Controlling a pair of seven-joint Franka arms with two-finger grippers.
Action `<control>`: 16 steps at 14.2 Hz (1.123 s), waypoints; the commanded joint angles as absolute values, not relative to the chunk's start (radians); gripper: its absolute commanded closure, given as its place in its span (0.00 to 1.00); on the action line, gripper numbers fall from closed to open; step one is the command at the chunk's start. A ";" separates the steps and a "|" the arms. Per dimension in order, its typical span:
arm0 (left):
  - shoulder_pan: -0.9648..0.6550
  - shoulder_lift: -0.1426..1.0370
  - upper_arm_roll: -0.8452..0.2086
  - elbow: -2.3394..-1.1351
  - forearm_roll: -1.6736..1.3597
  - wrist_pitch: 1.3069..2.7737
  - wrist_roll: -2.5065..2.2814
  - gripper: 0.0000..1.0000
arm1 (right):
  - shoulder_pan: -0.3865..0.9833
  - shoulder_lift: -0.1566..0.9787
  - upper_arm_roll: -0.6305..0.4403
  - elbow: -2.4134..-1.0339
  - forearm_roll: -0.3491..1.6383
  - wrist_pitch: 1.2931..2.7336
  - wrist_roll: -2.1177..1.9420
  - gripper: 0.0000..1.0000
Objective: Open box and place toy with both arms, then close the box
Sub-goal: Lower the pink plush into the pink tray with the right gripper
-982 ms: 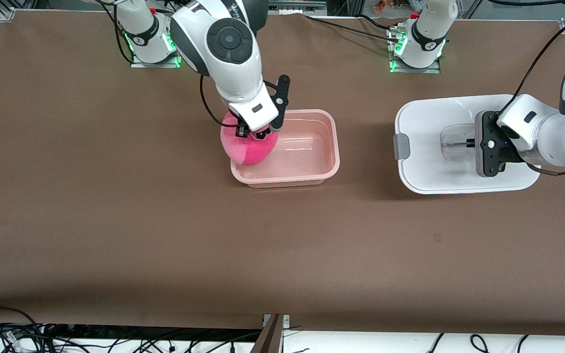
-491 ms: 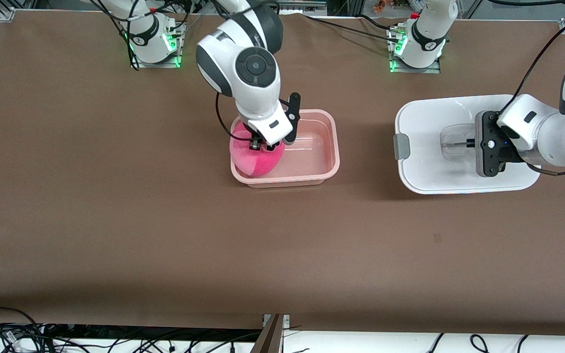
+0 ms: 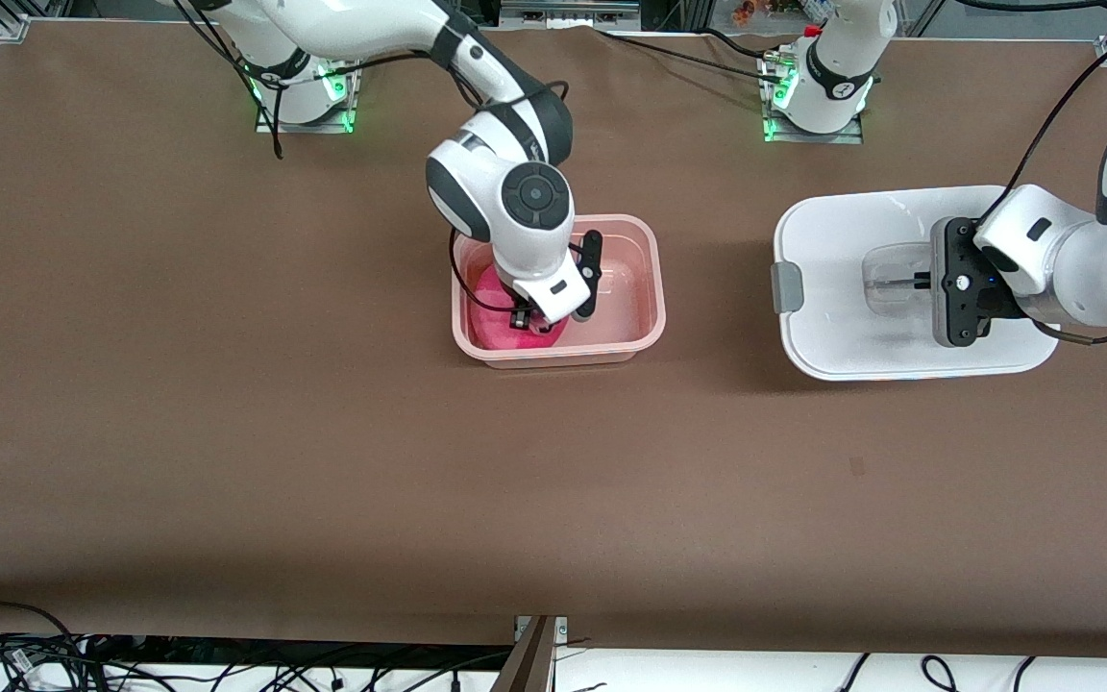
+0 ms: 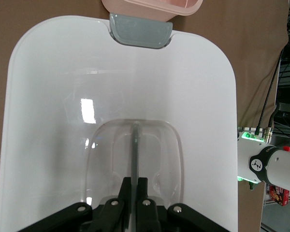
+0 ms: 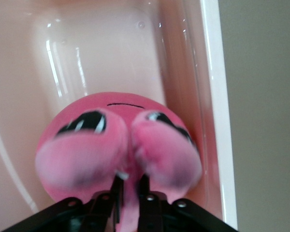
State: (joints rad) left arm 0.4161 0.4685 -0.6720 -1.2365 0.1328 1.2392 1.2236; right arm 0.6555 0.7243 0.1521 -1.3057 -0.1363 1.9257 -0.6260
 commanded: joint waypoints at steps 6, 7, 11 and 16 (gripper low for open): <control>0.410 0.465 -0.680 -1.218 0.155 1.227 1.241 1.00 | 0.693 0.819 0.152 -1.284 -0.141 2.214 -0.350 0.00; 0.410 0.465 -0.680 -1.218 0.153 1.227 1.241 1.00 | 0.692 0.812 0.153 -1.284 -0.141 2.206 -0.347 0.00; 0.410 0.465 -0.680 -1.218 0.153 1.227 1.239 1.00 | 0.683 0.726 0.147 -1.281 -0.088 2.059 -0.350 0.00; 0.402 0.465 -0.689 -1.218 0.149 1.235 1.207 1.00 | 0.563 0.517 0.126 -1.278 -0.052 1.867 -0.356 0.00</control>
